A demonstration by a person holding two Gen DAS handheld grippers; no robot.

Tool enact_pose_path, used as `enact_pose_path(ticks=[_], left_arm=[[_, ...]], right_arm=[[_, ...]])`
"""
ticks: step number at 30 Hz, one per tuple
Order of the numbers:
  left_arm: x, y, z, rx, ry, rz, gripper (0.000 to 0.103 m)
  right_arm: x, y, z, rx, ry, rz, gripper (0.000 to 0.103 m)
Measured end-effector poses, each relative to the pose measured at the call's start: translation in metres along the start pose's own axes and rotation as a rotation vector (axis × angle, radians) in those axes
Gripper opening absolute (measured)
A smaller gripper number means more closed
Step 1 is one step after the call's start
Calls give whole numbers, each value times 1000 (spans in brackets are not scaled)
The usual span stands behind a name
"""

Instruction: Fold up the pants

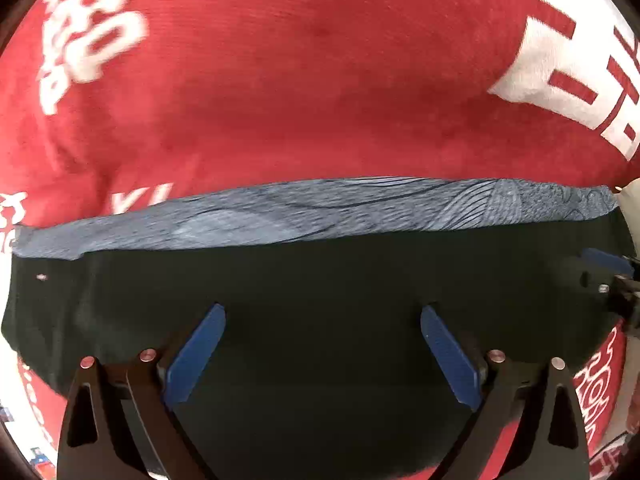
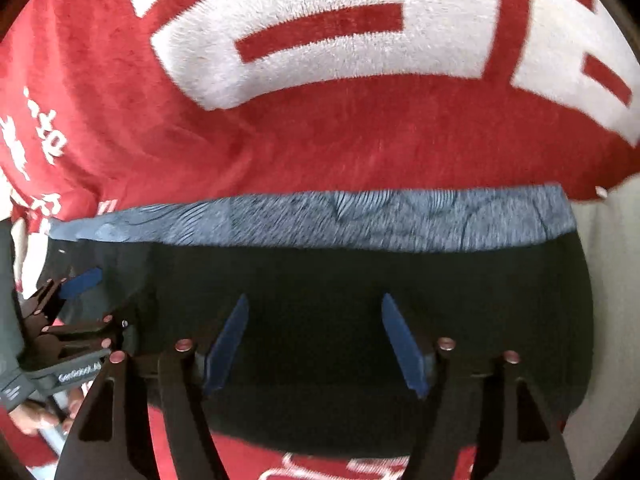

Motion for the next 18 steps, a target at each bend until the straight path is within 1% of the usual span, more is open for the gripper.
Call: enact_pose_path(ticks=[2, 4, 5, 6, 9, 11, 12, 13, 14, 16, 17, 18], left_arm=[[-10, 15, 6, -9, 1, 16, 99], [-23, 40, 15, 17, -1, 35, 99], [-23, 48, 17, 20, -8, 41, 99], [-30, 64, 23, 29, -17, 51, 99], [-42, 97, 31, 60, -31, 66, 99], [-52, 123, 36, 91, -38, 65, 99], [-58, 137, 37, 104, -37, 62, 99], [-53, 150, 37, 115, -34, 58, 99], [-55, 161, 37, 124, -30, 56, 99], [-64, 199, 31, 145, -33, 50, 99], [-69, 219, 30, 161, -34, 47, 99], [-74, 232, 32, 175, -36, 45, 99]], right_arm=[[-16, 6, 7, 17, -22, -20, 73], [-27, 10, 25, 42, -40, -41, 73], [-31, 12, 30, 46, -47, -48, 73], [-38, 19, 32, 54, -52, -56, 73], [-63, 40, 31, 87, -12, -74, 73], [-84, 69, 24, 109, 20, -58, 73], [-96, 94, 8, 121, 35, -52, 73], [-107, 111, 2, 138, 60, -54, 73], [-117, 126, -2, 155, 83, -67, 73], [-136, 161, -22, 184, 114, -96, 73], [-145, 175, -26, 195, 126, -105, 73], [-156, 190, -30, 206, 136, -113, 73]])
Point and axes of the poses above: each gripper's, at about its wrist camera, not at the fingertips, and z roughly against the way its jaws point, y to its left, x to its top, the point moved 10 cm from there along -z, roughly the way its jaws point, and after that the axes turned 10 degrees about -z, right-handed, at the moved point
